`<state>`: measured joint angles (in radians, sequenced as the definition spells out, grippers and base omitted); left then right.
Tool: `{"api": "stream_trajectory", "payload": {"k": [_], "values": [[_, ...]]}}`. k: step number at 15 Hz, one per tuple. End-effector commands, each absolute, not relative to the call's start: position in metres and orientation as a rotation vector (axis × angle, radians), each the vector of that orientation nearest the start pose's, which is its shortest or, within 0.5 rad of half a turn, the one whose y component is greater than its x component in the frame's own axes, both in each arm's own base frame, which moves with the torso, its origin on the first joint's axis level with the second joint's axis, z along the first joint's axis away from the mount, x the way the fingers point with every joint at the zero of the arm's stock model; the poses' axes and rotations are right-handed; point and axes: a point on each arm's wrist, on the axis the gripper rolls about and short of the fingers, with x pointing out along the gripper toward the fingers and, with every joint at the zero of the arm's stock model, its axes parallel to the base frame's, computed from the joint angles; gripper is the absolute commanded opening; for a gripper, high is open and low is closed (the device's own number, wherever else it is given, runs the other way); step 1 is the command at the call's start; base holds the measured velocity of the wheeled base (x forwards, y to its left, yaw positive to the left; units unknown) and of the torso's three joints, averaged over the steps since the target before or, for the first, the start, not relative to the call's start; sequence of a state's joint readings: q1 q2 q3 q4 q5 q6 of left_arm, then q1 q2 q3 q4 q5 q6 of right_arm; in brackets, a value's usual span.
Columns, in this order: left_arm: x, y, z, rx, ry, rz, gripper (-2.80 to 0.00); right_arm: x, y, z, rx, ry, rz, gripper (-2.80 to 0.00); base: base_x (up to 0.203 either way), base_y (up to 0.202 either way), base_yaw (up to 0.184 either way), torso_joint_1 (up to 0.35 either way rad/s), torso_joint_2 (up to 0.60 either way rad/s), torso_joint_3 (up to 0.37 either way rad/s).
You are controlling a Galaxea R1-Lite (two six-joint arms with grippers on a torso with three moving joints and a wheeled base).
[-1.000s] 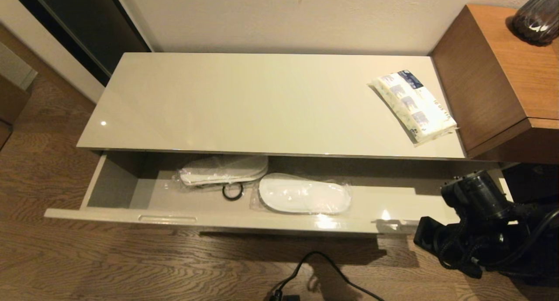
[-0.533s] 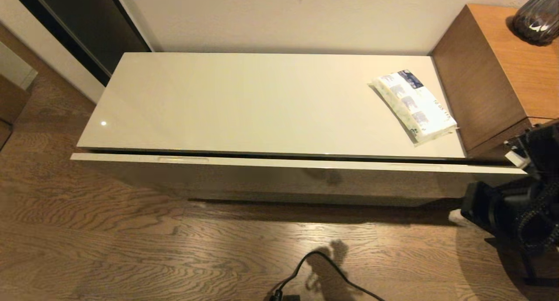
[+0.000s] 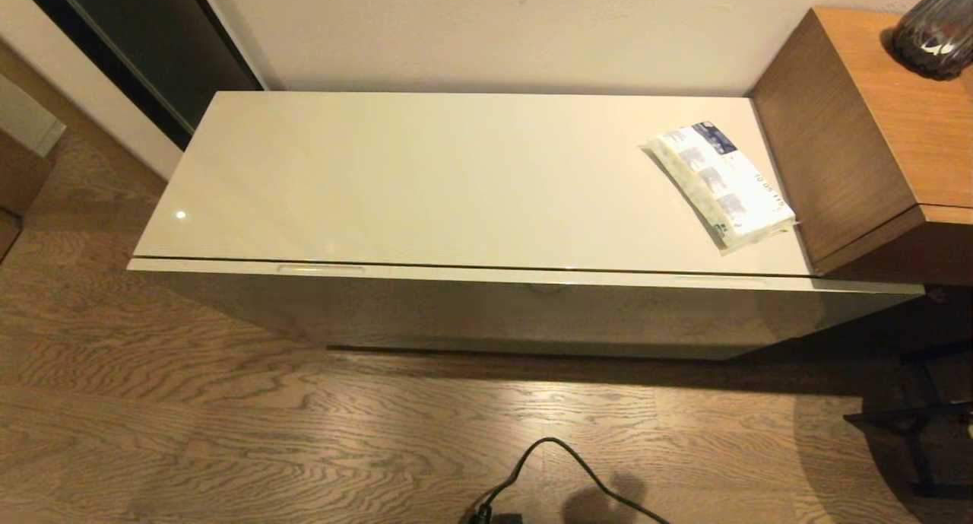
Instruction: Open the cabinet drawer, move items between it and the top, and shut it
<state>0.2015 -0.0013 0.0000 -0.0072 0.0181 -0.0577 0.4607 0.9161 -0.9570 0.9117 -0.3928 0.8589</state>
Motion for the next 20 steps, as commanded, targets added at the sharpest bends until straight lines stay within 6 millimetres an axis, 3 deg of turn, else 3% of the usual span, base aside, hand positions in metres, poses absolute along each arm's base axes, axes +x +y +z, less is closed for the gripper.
{"api": "stream_trajectory", "payload": {"k": [1,3,5,7,8,12,15,20], "values": [[-0.025,-0.005,0.075,-0.054,-0.052,0.219,-2.80,-0.018,-0.018,0.248,0.469,0.690,-0.293,-2.80,0.000,0.000,0.000,0.000,0.00,0.000],[-0.025,-0.005,0.075,-0.054,-0.052,0.220,-2.80,-0.056,-0.026,0.245,0.466,0.662,-0.387,-2.80,0.000,0.000,0.000,0.000,0.00,0.000],[-0.025,-0.005,0.075,-0.054,-0.052,0.219,-2.80,-0.089,-0.016,0.241,0.421,0.627,-0.448,-2.80,0.000,0.000,0.000,0.000,0.00,0.000],[-0.025,-0.005,0.075,-0.054,-0.052,0.219,-2.80,-0.126,0.000,0.219,0.337,0.557,-0.415,-2.80,0.000,0.000,0.000,0.000,0.00,0.000],[-0.025,-0.005,0.075,-0.054,-0.053,0.221,-2.80,-0.129,0.003,0.205,0.290,0.562,-0.390,-2.80,0.000,0.000,0.000,0.000,0.00,0.000],[-0.025,-0.005,0.075,-0.054,-0.053,0.221,-2.80,-0.119,-0.007,0.168,0.189,0.567,-0.322,-2.80,0.000,0.000,0.000,0.000,0.00,0.000],[-0.025,-0.005,0.075,-0.053,-0.052,0.218,-2.80,-0.124,-0.006,0.137,0.095,0.378,-0.255,-2.80,0.000,0.000,0.000,0.000,0.00,0.000],[-0.025,-0.005,0.075,-0.054,-0.052,0.219,-2.80,-0.051,-0.006,0.108,0.026,0.101,-0.251,-2.80,0.000,0.000,0.000,0.000,0.00,0.000]]}}
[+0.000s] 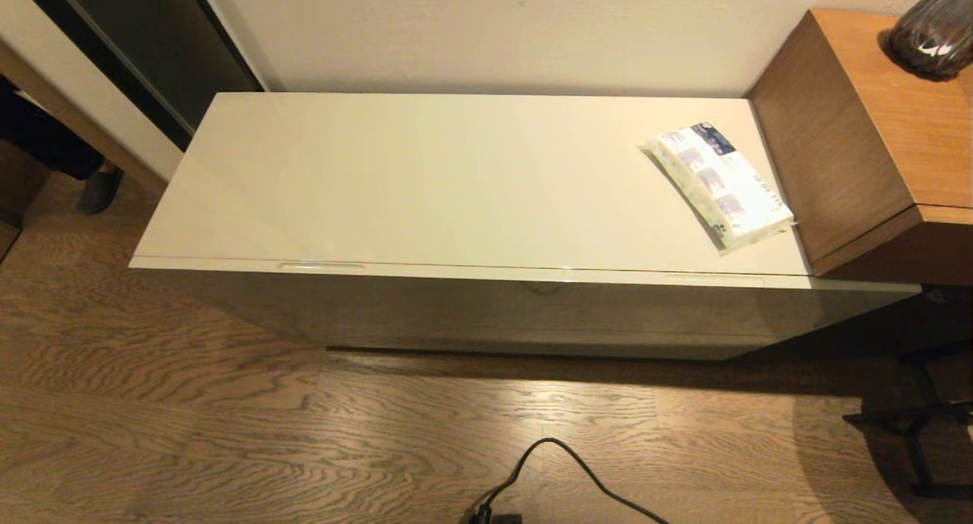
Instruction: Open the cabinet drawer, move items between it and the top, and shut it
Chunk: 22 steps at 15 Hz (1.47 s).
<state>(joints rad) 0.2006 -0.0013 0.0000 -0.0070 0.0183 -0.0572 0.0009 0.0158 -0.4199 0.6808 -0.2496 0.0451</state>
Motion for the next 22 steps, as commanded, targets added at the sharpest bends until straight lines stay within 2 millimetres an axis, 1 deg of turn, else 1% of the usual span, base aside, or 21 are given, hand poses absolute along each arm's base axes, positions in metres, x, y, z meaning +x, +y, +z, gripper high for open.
{"api": "stream_trajectory", "payload": {"k": [1,2,3,4,5,6,7,9,13,22], "values": [[-0.025,-0.005,0.075,-0.054,-0.052,0.219,-2.80,-0.040,-0.005,0.099,0.024,0.046,-0.246,-2.80,0.000,0.000,0.000,0.000,0.00,0.000],[-0.025,-0.005,0.075,-0.054,-0.052,0.219,-2.80,-0.031,-0.005,0.097,0.018,-0.068,-0.213,-2.80,0.000,0.000,0.000,0.000,0.00,0.000],[-0.025,-0.005,0.075,-0.054,-0.052,0.218,-2.80,-0.027,-0.003,0.097,0.003,-0.142,-0.153,-2.80,0.000,0.000,0.000,0.000,0.00,0.000],[-0.025,-0.005,0.075,-0.054,-0.052,0.219,-2.80,-0.026,-0.002,0.097,-0.013,-0.171,-0.102,-2.80,0.000,0.000,0.000,0.000,0.00,0.000],[-0.025,-0.005,0.075,-0.054,-0.052,0.218,-2.80,-0.025,-0.001,0.092,-0.033,-0.130,-0.060,-2.80,0.000,0.000,0.000,0.000,0.00,0.000],[-0.025,-0.005,0.075,-0.054,-0.052,0.219,-2.80,-0.024,-0.001,0.080,-0.048,-0.020,-0.026,-2.80,0.000,0.000,0.000,0.000,0.00,0.000],[-0.025,-0.005,0.075,-0.054,-0.052,0.219,-2.80,-0.024,0.000,0.074,-0.052,0.027,-0.009,-2.80,0.000,0.000,0.000,0.000,0.00,0.000],[-0.025,-0.005,0.075,-0.054,-0.052,0.218,-2.80,-0.023,0.000,0.075,-0.064,0.001,0.011,-2.80,0.000,0.000,0.000,0.000,0.00,0.000],[-0.025,-0.005,0.075,-0.054,-0.052,0.219,-2.80,-0.023,0.000,0.075,-0.038,0.000,0.005,-2.80,0.000,0.000,0.000,0.000,0.00,0.000],[-0.025,-0.005,0.075,-0.054,-0.052,0.219,-2.80,-0.023,0.000,0.075,-0.040,0.001,0.003,-2.80,0.000,0.000,0.000,0.000,0.00,0.000]]}}
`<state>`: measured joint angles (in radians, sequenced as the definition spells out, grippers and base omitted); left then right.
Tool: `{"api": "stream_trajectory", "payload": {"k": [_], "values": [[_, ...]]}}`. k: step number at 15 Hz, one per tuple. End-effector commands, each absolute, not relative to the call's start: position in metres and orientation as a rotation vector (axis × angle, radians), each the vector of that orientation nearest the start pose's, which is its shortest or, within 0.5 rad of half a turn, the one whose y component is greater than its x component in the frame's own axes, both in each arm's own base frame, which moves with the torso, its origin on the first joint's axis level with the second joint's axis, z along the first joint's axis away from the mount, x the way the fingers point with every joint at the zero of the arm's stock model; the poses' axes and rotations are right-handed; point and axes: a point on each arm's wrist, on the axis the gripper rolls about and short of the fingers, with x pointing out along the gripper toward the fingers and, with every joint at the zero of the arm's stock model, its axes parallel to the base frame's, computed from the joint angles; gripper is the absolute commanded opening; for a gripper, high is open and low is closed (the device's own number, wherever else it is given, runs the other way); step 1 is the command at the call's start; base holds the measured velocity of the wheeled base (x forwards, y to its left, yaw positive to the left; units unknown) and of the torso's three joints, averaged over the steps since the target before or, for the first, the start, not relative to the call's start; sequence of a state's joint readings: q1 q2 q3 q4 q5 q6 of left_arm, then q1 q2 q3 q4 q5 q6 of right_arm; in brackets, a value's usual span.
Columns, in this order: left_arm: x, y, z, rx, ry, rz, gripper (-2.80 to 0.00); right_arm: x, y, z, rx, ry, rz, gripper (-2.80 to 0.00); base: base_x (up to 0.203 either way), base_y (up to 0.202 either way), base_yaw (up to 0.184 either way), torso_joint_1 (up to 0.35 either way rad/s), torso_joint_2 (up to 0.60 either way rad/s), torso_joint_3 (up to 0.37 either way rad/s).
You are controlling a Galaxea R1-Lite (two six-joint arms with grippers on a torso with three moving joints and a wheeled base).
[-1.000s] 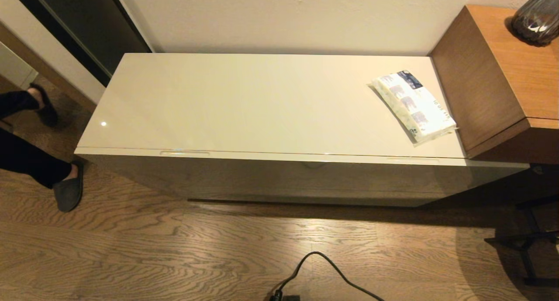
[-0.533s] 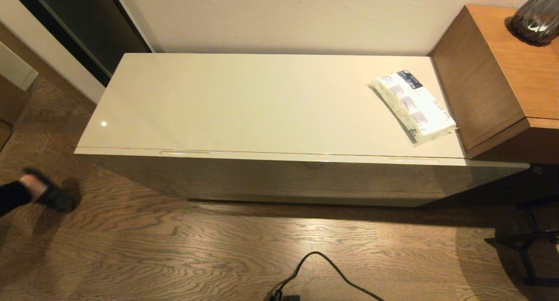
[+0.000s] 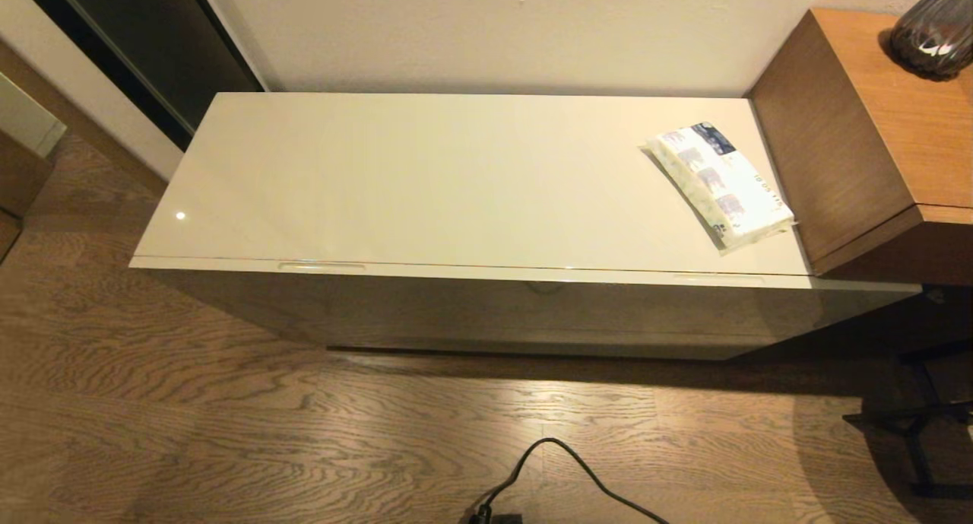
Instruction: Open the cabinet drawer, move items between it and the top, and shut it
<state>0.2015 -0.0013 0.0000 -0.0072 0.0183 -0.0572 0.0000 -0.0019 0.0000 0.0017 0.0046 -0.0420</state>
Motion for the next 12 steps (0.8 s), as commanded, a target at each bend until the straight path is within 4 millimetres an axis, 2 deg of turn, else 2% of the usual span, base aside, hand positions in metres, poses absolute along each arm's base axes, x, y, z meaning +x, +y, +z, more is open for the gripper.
{"api": "stream_trajectory", "payload": {"k": [1,12], "values": [[-0.0253,-0.0047,0.0749,-0.054,-0.052,0.218,-2.80,-0.0228,0.0001,0.0753,-0.040,0.001,0.003,-2.80,0.000,0.000,0.000,0.000,0.00,0.000],[-0.0253,-0.0047,0.0749,-0.054,-0.052,0.218,-2.80,-0.0228,0.0001,0.0756,-0.025,-0.001,0.003,-2.80,0.000,0.000,0.000,0.000,0.00,0.000]]}}
